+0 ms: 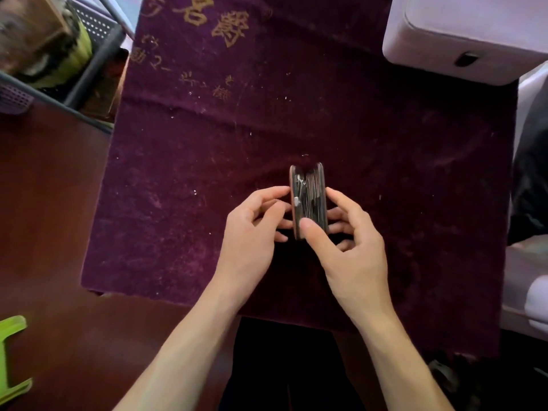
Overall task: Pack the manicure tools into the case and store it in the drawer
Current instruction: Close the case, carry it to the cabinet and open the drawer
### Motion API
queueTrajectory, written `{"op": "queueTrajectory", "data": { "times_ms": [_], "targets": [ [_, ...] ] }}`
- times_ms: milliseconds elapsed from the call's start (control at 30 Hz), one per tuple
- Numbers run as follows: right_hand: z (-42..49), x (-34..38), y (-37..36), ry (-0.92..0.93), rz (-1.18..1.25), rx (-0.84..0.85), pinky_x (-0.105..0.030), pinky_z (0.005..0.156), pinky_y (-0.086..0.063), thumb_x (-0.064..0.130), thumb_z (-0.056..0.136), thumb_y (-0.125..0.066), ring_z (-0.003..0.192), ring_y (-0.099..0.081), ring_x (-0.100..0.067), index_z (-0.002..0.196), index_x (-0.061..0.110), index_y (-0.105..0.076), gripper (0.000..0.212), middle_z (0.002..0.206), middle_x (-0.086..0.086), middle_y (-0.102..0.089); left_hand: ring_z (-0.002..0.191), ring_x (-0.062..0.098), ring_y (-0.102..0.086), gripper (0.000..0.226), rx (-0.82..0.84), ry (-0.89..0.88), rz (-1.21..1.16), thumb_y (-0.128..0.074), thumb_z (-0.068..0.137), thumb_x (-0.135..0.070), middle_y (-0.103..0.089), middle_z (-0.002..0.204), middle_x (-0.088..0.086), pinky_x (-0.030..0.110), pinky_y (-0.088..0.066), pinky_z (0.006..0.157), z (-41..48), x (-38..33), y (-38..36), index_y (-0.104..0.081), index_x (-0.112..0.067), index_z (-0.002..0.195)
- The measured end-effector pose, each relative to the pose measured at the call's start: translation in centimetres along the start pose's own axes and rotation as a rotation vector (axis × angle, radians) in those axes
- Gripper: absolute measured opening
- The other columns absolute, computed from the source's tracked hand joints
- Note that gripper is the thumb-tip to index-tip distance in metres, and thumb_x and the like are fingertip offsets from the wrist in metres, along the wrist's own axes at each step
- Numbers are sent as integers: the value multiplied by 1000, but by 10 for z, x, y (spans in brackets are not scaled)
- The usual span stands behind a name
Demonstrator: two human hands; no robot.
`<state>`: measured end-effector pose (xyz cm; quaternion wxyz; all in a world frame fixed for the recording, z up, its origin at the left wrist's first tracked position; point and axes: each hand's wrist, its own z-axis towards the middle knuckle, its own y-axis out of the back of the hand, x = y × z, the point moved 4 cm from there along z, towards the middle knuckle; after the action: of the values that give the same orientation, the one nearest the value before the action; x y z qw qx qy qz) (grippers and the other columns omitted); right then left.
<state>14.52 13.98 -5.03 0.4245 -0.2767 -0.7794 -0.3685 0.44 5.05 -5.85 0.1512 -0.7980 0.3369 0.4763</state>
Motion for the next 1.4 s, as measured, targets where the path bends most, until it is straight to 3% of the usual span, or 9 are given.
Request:
{"op": "queueTrajectory", "data": {
  "times_ms": [133,233,367,467,567,667,800,900,1400],
  "targets": [
    [-5,0,-7,28,-64,12,-12,80,-52,48,86,-83,109,-62,0,145,45,-59,64,117,20,-63,91,14,-76,32,39,-7,-56,-54,103,-10,-77,106,0,22,-60,74,-6,3,-11,-75,-31,113],
    [-4,3,-4,107,-231,-20,-6,84,-48,39,91,-82,110,-61,5,145,39,-61,59,117,23,-65,97,14,-76,35,87,-25,-3,-54,103,-8,-76,111,-3,21,-58,77,-7,6,-10,-74,-32,118],
    [7,3,10,186,-273,-31,-16,80,-55,23,96,-78,106,-66,1,134,36,-71,41,114,28,-69,108,10,-66,47,-2,-235,307,-70,95,-15,-63,124,-16,21,-56,87,-4,2,5,-59,-38,134],
    [21,0,25,198,-255,54,-5,78,-47,23,95,-80,102,-64,9,128,43,-74,39,110,37,-67,123,6,-54,71,-18,-404,534,-77,89,-25,-49,139,-23,15,-47,99,1,-8,18,-43,-43,148],
    [35,2,34,230,-288,146,1,83,-42,22,94,-81,107,-61,17,125,47,-74,41,109,45,-67,138,-3,-43,65,86,-470,683,-76,90,-33,-51,146,-25,17,-35,116,7,-14,16,-49,-36,149],
    [46,4,37,261,-306,185,1,87,-42,21,94,-81,111,-62,15,125,47,-75,42,112,55,-61,126,-10,-51,47,125,-461,671,-76,92,-31,-61,127,-30,4,-31,108,14,-19,10,-63,-34,138],
    [50,5,38,289,-311,190,0,89,-43,29,92,-82,113,-63,12,126,45,-75,38,110,44,-68,114,-8,-63,32,155,-432,594,-76,92,-32,-72,115,-27,6,-40,101,20,-19,8,-69,-35,123],
    [51,4,38,285,-283,185,-3,85,-44,35,89,-83,110,-65,8,123,45,-77,36,109,33,-74,109,-10,-65,30,157,-422,548,-78,91,-32,-73,112,-28,1,-39,94,21,-16,11,-71,-36,120],
    [52,-1,36,286,-269,140,-14,80,-54,37,88,-85,103,-70,2,119,50,-76,34,106,30,-76,101,-2,-68,25,168,-382,485,-79,89,-33,-74,103,-28,2,-43,88,23,-12,12,-72,-41,111]
  ]
}}
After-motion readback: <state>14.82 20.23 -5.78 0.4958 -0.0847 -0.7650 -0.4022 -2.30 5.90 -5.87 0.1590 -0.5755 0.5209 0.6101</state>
